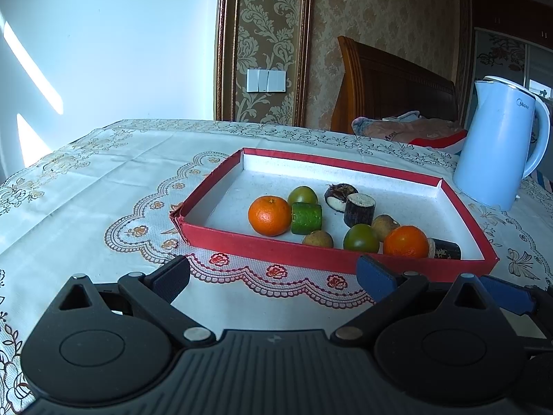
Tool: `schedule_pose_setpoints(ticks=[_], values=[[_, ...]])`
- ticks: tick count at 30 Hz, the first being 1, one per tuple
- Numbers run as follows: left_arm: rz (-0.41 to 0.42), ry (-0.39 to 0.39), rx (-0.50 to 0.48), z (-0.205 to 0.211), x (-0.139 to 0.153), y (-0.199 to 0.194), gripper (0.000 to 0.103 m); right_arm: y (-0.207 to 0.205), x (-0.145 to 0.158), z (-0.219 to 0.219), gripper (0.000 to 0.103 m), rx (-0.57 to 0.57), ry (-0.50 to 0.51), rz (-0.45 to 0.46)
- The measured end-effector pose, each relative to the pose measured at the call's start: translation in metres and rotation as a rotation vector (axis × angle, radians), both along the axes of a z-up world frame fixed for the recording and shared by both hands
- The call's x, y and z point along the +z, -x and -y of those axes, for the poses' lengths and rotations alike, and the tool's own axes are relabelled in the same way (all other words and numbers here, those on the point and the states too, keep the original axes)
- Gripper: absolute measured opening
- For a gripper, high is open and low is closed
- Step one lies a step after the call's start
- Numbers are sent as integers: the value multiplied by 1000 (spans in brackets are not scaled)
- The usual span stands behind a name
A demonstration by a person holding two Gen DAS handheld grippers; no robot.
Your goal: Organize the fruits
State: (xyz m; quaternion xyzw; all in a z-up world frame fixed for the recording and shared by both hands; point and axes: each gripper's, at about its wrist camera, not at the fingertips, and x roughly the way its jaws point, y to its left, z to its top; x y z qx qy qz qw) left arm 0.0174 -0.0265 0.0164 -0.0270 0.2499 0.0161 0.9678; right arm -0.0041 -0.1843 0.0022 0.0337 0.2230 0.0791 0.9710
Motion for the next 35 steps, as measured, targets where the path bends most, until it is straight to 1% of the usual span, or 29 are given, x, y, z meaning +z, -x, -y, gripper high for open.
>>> schedule_pose_setpoints(ticks=[23,35], values=[[3,-5,-1,0,-1,-1,103,0,0,0,80,0,1,-1],[18,-29,8,2,-1,0,103,0,-2,0,80,0,4,-6]])
